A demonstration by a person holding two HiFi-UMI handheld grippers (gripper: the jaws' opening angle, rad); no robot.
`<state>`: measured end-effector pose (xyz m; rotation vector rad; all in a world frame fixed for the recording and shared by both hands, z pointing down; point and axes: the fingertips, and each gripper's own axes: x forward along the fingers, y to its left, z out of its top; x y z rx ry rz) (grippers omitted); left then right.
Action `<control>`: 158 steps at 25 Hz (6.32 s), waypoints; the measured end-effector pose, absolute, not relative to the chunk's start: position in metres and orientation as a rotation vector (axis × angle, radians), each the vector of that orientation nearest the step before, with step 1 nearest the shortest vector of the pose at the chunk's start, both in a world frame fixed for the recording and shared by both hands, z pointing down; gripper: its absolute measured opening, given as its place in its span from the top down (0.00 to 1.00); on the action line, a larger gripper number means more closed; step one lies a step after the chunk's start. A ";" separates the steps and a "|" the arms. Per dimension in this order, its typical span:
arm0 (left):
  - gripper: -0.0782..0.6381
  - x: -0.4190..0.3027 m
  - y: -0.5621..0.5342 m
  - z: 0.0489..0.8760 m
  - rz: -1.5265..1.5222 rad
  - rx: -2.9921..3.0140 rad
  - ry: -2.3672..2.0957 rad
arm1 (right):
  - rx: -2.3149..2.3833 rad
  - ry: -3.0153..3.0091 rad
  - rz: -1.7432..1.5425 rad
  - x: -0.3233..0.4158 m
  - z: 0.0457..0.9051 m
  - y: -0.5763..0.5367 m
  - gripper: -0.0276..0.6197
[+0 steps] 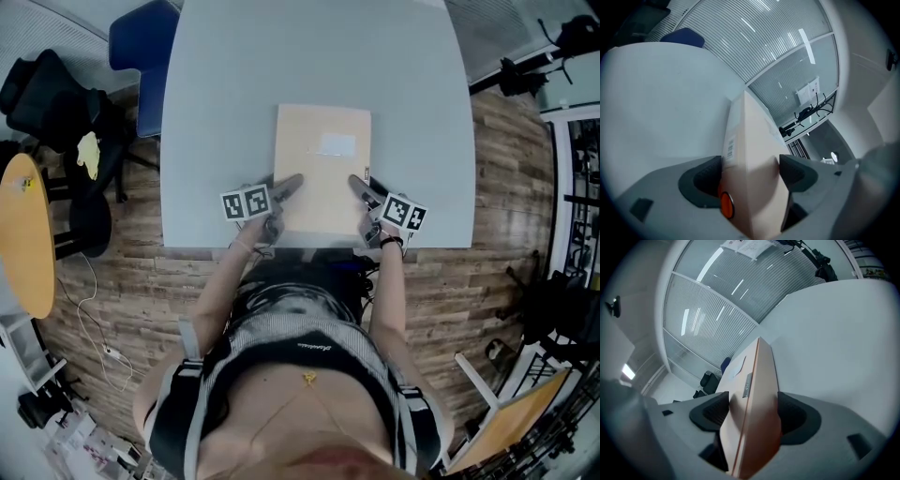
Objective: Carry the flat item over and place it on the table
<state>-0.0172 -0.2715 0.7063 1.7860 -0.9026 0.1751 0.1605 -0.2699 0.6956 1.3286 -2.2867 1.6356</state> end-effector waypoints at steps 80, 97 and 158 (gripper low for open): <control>0.38 -0.027 -0.280 0.670 0.269 1.981 -1.017 | 1.317 -2.318 1.143 0.163 0.664 -0.273 0.44; 0.38 -0.016 -0.275 0.622 0.283 2.151 -1.032 | 1.268 -2.356 0.944 0.153 0.629 -0.260 0.44; 0.87 0.030 -0.206 0.363 -0.052 2.915 -0.996 | 1.284 -2.886 0.159 0.049 0.365 -0.200 0.95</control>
